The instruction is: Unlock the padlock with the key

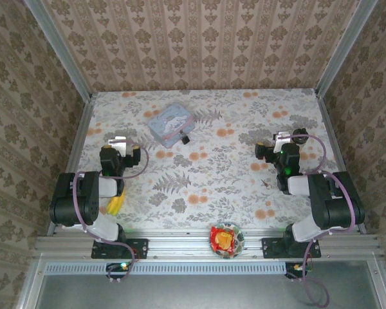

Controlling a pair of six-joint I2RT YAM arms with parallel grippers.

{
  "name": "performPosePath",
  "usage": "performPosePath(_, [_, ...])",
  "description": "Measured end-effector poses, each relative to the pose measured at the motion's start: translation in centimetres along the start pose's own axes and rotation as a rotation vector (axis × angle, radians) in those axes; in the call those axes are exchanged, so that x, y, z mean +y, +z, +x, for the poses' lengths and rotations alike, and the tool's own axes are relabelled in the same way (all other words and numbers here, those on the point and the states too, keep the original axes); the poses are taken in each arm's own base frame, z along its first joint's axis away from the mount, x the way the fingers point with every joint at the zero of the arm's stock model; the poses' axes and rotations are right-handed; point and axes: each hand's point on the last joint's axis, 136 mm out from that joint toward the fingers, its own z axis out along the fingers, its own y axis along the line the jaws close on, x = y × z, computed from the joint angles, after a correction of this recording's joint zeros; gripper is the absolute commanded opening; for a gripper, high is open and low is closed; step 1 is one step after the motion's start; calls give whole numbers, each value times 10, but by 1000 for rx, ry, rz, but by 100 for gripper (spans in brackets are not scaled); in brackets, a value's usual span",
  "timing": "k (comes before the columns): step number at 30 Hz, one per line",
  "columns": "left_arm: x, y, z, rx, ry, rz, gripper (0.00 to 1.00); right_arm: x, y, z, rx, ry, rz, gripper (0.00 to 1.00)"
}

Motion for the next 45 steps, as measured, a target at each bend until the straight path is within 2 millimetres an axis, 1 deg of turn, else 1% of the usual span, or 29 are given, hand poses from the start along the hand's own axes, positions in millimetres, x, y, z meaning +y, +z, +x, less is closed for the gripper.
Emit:
performPosePath(22, [0,0,0,0,-1,0,100,0,0,0,0,0,0,100])
performPosePath(27, [5,-2,0,12,-17,-26,100,-3,0,2,9,3,19,100])
performPosePath(31, [13,-12,-15,-8,-33,-63,100,-5,-1,2,12,4,28,100])
performPosePath(34, [19,-23,-37,-44,-48,-87,100,-8,-5,-2,22,7,45,100])
performPosePath(37, [23,-35,-62,-87,-73,-92,100,-12,-14,-20,16,33,74,100])
performPosePath(39, [24,-43,-71,-104,-101,-92,100,-16,-23,-38,1,58,99,100])
performPosePath(42, [25,-53,-77,-102,-149,-89,100,-23,-41,-59,-15,101,143,98])
performPosePath(45, [23,-62,-81,-87,-198,-79,100,-30,-62,-64,20,151,183,89])
